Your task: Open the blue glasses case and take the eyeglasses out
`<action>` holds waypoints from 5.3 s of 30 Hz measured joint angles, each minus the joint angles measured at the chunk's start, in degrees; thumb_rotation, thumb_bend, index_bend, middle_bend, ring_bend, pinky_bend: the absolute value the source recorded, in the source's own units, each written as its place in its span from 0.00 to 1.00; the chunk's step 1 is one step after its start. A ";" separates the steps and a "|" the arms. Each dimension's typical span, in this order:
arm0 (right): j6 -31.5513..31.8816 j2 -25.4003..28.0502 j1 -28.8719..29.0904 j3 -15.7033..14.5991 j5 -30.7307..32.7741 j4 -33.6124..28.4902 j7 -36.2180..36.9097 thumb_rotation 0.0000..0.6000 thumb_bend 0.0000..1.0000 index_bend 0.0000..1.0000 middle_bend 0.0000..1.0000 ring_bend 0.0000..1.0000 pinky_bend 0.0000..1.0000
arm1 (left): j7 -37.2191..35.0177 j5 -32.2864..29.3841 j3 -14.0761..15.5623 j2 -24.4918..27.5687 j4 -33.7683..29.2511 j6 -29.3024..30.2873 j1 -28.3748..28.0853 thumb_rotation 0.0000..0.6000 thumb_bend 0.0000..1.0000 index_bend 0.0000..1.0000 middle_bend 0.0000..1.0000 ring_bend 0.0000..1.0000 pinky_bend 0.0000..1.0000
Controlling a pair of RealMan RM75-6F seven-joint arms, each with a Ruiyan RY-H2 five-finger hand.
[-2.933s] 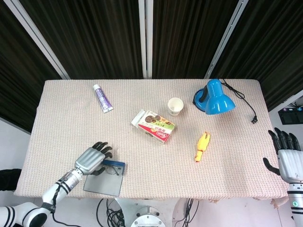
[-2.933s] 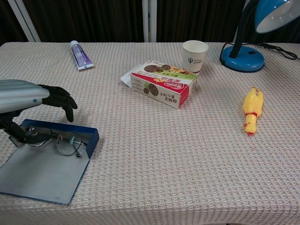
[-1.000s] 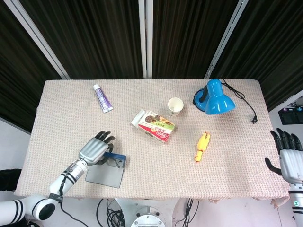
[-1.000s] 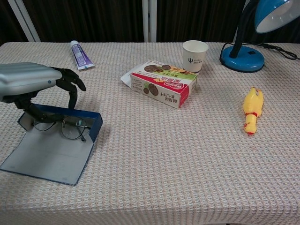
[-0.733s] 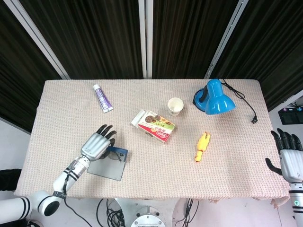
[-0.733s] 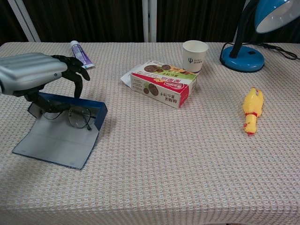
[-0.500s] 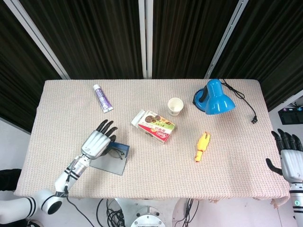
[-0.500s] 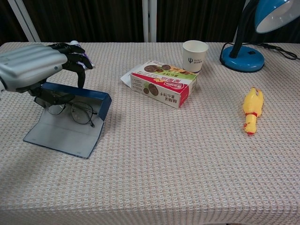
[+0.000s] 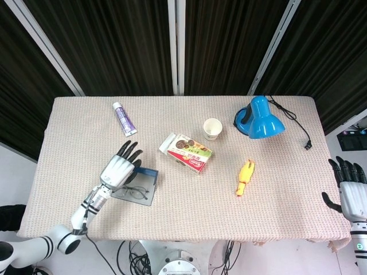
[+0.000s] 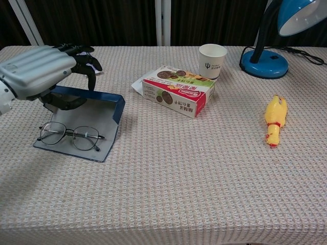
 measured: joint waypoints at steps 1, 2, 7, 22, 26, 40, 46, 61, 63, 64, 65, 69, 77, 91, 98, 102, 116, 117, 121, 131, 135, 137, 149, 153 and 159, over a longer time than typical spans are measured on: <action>-0.06 -0.02 0.01 0.01 0.06 0.02 -0.01 1.00 0.25 0.00 0.00 0.00 0.00 | -0.20 0.06 -0.22 -0.39 0.72 0.14 -0.10 1.00 0.37 0.56 0.20 0.00 0.07; -0.14 -0.06 0.03 0.03 0.17 0.07 -0.01 1.00 0.25 0.00 0.00 0.00 0.00 | -0.51 0.17 -0.53 -0.95 1.75 0.48 -0.21 1.00 0.37 0.56 0.20 0.00 0.07; -0.55 -0.14 0.14 0.11 0.60 0.33 -0.01 1.00 0.25 0.00 0.00 0.00 0.00 | -1.80 0.39 -1.71 -3.60 6.49 1.82 -0.63 1.00 0.37 0.56 0.21 0.00 0.06; -0.69 -0.02 0.16 0.31 1.04 0.47 0.24 1.00 0.25 0.00 0.00 0.00 0.00 | -3.72 -3.67 -4.45 -6.72 12.12 -2.54 -2.35 1.00 0.32 0.08 0.17 0.00 0.07; -0.70 -0.09 0.19 0.29 0.96 0.48 0.32 1.00 0.25 0.00 0.00 0.00 0.00 | -2.15 -5.15 -5.00 -5.72 9.00 -2.97 -1.87 1.00 0.30 0.11 0.14 0.00 0.07; -0.12 0.00 -0.04 0.37 0.80 0.29 0.55 1.00 0.25 0.00 0.00 0.00 0.00 | 8.17 -13.11 -5.65 4.33 -14.49 -5.46 1.87 1.00 0.31 0.31 0.11 0.00 0.06; -0.77 -0.33 0.34 0.26 0.62 0.65 0.47 1.00 0.25 0.00 0.00 0.00 0.00 | 13.96 -16.55 -2.85 8.02 -24.48 -4.49 5.56 1.00 0.31 0.33 0.12 0.00 0.06; -0.60 -0.19 0.33 0.24 0.66 -0.16 -0.41 1.00 0.25 0.00 0.00 0.00 0.00 | 14.94 -15.72 -0.37 4.36 -21.62 -1.44 8.68 1.00 0.31 0.33 0.14 0.00 0.05; -0.68 -0.29 0.38 0.23 0.70 -0.16 -0.46 1.00 0.25 0.00 0.00 0.00 0.00 | 14.27 -15.88 -0.65 3.40 -20.26 -1.98 8.55 1.00 0.31 0.33 0.14 0.00 0.05; -0.69 -0.29 0.40 0.24 0.71 -0.15 -0.45 1.00 0.25 0.00 0.00 0.00 0.00 | 13.92 -16.04 -0.80 2.96 -19.71 -2.35 8.47 1.00 0.31 0.33 0.14 0.00 0.05; -0.71 -0.28 0.40 0.25 0.75 -0.11 -0.42 1.00 0.25 0.00 0.00 0.00 0.00 | 13.42 -16.24 -1.01 2.38 -19.07 -2.84 8.34 1.00 0.31 0.33 0.14 0.00 0.05; -0.74 -0.18 0.34 0.32 0.97 0.09 -0.08 1.00 0.25 0.00 0.00 0.00 0.00 | 12.79 -16.58 -1.57 1.16 -17.67 -3.90 7.83 1.00 0.31 0.34 0.14 0.00 0.05; -0.90 -0.13 0.27 0.39 1.20 0.76 0.80 1.00 0.25 0.00 0.00 0.00 0.00 | 13.08 -17.32 -2.03 0.28 -16.68 -4.94 7.45 1.00 0.33 0.42 0.14 0.00 0.05; -0.93 -0.08 0.36 0.36 1.03 0.33 0.52 1.00 0.25 0.00 0.00 0.00 0.00 | 11.65 -14.22 -0.58 -0.03 -15.79 -4.48 7.82 1.00 0.38 0.64 0.16 0.00 0.05; -0.83 -0.05 0.39 0.41 1.04 0.11 0.33 1.00 0.25 0.00 0.00 0.00 0.00 | 10.63 -11.73 0.28 0.89 -17.39 -3.03 8.48 1.00 0.39 0.73 0.18 0.00 0.05; -0.53 0.14 0.30 0.44 0.90 -0.17 0.35 1.00 0.25 0.00 0.00 0.00 0.00 | 10.54 -10.48 0.75 1.91 -19.41 -1.99 8.99 1.00 0.41 0.75 0.19 0.00 0.05; -0.13 0.09 0.28 0.18 0.17 -0.83 -0.38 1.00 0.25 0.00 0.00 0.00 0.00 | 13.57 -3.66 7.53 9.20 -31.95 0.97 12.48 1.00 0.41 0.78 0.22 0.00 0.05; -0.11 0.08 0.29 0.16 0.13 -0.87 -0.46 1.00 0.25 0.00 0.00 0.00 0.00 | 13.84 -3.78 7.90 9.70 -32.51 0.44 12.58 1.00 0.41 0.78 0.22 0.00 0.05; 0.03 0.03 0.25 0.06 -0.05 -1.10 -0.76 1.00 0.25 0.00 0.00 0.00 0.00 | 14.45 -5.14 8.36 10.32 -33.05 -2.04 12.65 1.00 0.40 0.69 0.21 0.00 0.05; 0.09 0.15 0.26 0.28 0.34 -1.26 -1.00 1.00 0.25 0.00 0.00 0.00 0.00 | 10.22 -5.15 7.15 9.82 -30.24 -3.55 12.36 1.00 0.30 0.00 0.15 0.00 0.05; 0.01 0.00 0.32 0.26 0.33 -1.17 -1.04 1.00 0.25 0.00 0.00 0.00 0.00 | 8.46 -2.83 7.14 9.92 -29.46 -2.07 12.82 1.00 0.30 0.00 0.12 0.00 0.05; 0.08 -0.01 0.32 0.23 0.23 -1.20 -1.10 1.00 0.25 0.00 0.00 0.00 0.00 | 8.37 -2.66 7.22 10.49 -29.89 -1.97 13.00 1.00 0.30 0.00 0.11 0.00 0.04; 3.12 0.74 -0.81 0.42 -0.94 -2.02 -0.78 1.00 0.24 0.00 0.00 0.00 0.00 | 4.98 0.81 5.52 19.04 -32.71 7.29 15.58 1.00 0.20 0.00 0.00 0.00 0.02; 3.84 -0.11 -1.30 -0.16 -2.00 -1.48 -0.57 1.00 0.24 0.00 0.00 0.00 0.00 | 3.76 -1.14 4.86 25.39 -32.34 9.65 18.08 1.00 0.09 0.00 0.00 0.00 0.02; 3.83 -1.21 -1.45 -0.46 -2.17 -0.98 -1.15 1.00 0.24 0.00 0.00 0.00 0.00 | 0.31 -4.66 4.09 30.37 -27.96 14.57 22.82 1.00 0.09 0.00 0.00 0.00 0.01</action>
